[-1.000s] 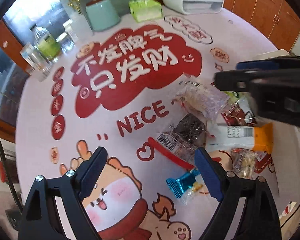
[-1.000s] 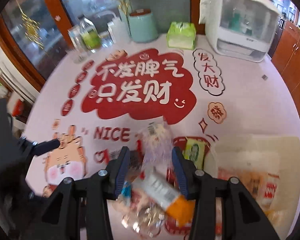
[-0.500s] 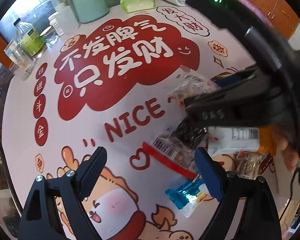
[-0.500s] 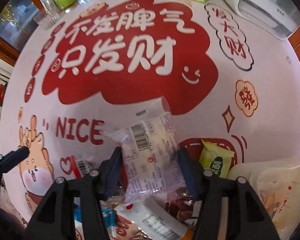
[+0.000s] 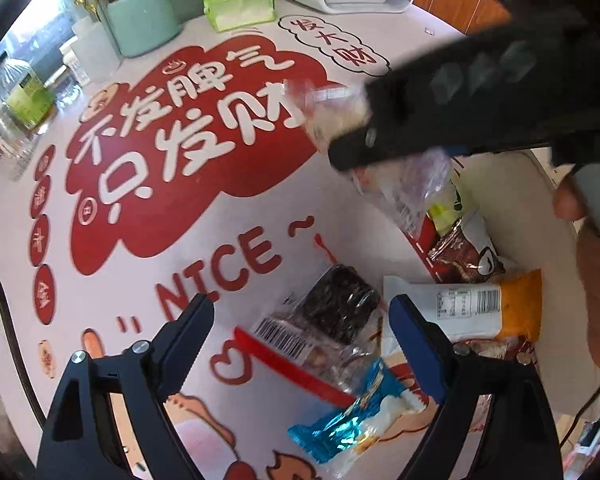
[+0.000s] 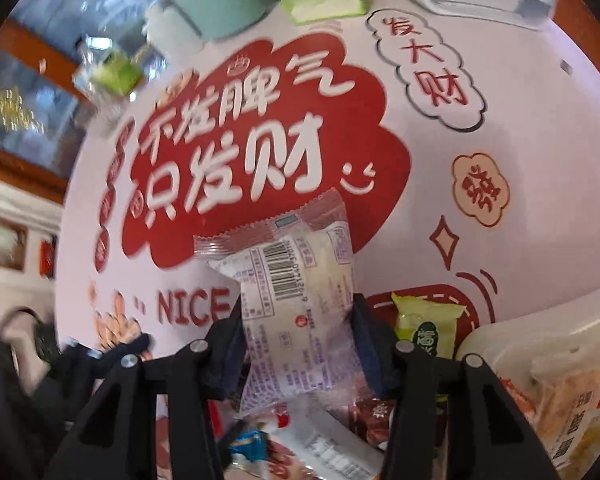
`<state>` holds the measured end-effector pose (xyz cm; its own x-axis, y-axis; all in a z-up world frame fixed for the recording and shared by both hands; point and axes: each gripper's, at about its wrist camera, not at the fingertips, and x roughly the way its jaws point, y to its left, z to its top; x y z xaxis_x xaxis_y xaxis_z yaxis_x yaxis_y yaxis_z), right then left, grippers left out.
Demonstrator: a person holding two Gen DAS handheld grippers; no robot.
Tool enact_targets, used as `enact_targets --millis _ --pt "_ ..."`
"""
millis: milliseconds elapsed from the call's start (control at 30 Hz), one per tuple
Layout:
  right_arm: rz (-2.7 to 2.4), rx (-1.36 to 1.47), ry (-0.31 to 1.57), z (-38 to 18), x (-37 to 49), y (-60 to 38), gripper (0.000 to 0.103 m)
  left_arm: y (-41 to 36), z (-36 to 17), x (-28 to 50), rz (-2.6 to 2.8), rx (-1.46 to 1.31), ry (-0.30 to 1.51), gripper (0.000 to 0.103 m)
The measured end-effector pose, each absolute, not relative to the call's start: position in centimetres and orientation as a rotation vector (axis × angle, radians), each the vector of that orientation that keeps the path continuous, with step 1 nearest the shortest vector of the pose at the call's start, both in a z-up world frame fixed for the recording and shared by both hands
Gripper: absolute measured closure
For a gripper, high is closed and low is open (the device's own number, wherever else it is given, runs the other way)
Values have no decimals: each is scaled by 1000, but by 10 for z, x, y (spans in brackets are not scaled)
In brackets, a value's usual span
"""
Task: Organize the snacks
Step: 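Grasp the white barcode bread bag with the right tool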
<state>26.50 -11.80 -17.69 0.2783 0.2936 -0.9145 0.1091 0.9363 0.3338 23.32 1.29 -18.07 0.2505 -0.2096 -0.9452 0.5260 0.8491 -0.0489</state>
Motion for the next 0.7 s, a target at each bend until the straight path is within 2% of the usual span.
enact_targets --millis 300,600,633,700 --pt "135 630 1162 -149 266 -155 54 0 -194 225 -560 397 1194 15" --pt "207 595 1098 -113 248 -153 54 -12 -194 214 -669 534 1200 15" --pt "214 583 1098 -111 244 -151 54 -12 -197 215 -668 556 1201 15" --pt "226 573 1098 -110 237 -150 54 -12 -204 218 -662 580 1222 24"
